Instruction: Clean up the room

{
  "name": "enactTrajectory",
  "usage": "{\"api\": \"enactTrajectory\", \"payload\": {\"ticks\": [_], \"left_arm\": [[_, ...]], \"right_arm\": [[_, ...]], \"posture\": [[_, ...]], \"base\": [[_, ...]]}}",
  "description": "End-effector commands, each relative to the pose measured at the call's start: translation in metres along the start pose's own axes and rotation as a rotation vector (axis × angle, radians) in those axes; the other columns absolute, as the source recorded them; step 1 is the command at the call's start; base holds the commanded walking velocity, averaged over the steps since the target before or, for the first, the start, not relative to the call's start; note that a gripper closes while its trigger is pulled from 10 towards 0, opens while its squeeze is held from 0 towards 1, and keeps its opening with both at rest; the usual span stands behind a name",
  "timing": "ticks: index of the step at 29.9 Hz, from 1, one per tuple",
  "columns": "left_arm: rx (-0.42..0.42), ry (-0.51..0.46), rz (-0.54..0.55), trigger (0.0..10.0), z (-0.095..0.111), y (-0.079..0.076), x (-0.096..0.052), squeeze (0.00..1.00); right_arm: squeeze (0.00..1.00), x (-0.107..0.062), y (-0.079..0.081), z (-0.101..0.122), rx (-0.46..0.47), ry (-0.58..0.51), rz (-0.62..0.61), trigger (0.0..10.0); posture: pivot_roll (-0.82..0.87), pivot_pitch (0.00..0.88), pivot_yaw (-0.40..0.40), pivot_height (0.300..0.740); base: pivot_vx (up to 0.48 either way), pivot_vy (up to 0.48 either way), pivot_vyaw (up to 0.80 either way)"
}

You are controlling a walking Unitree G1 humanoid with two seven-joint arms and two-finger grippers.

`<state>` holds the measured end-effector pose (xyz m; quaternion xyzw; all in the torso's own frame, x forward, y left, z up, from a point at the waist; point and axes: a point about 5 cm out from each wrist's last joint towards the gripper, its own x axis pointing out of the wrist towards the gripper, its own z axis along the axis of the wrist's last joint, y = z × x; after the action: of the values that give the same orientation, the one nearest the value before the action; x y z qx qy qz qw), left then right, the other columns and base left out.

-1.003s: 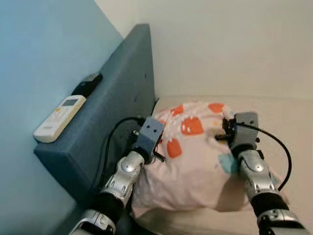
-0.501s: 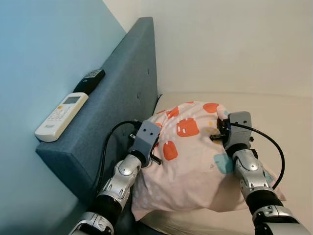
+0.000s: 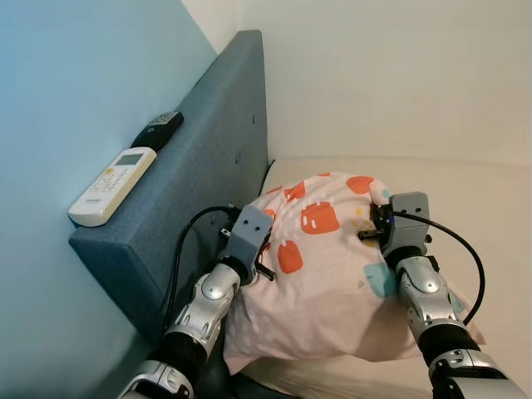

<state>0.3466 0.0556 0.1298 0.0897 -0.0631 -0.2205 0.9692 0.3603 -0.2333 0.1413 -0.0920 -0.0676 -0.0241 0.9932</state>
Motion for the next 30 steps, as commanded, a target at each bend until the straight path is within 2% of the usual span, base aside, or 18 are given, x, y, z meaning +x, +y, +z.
{"api": "enactTrajectory", "payload": {"ticks": [1, 15, 30], "left_arm": [[0.0, -0.016, 0.008, 10.0, -0.001, 0.003, -0.003, 0.0], [0.026, -0.046, -0.053, 10.0, 0.002, -0.012, -0.005, 0.0], [0.025, -0.042, -0.062, 10.0, 0.001, -0.014, -0.006, 0.0]], "right_arm": [[0.0, 0.002, -0.002, 0.006, 0.013, -0.041, -0.024, 10.0], [0.0, -0.005, -0.003, 0.0, 0.024, -0.048, -0.053, 10.0], [0.0, -0.008, -0.004, -0.002, 0.023, -0.049, -0.058, 10.0]], "posture": [[0.01, 0.113, 0.096, 0.656], [0.01, 0.113, 0.099, 0.656], [0.01, 0.122, 0.1, 0.646]], "base": [[0.0, 0.0, 0.0], [0.0, 0.0, 0.0], [0.0, 0.0, 0.0]]}}
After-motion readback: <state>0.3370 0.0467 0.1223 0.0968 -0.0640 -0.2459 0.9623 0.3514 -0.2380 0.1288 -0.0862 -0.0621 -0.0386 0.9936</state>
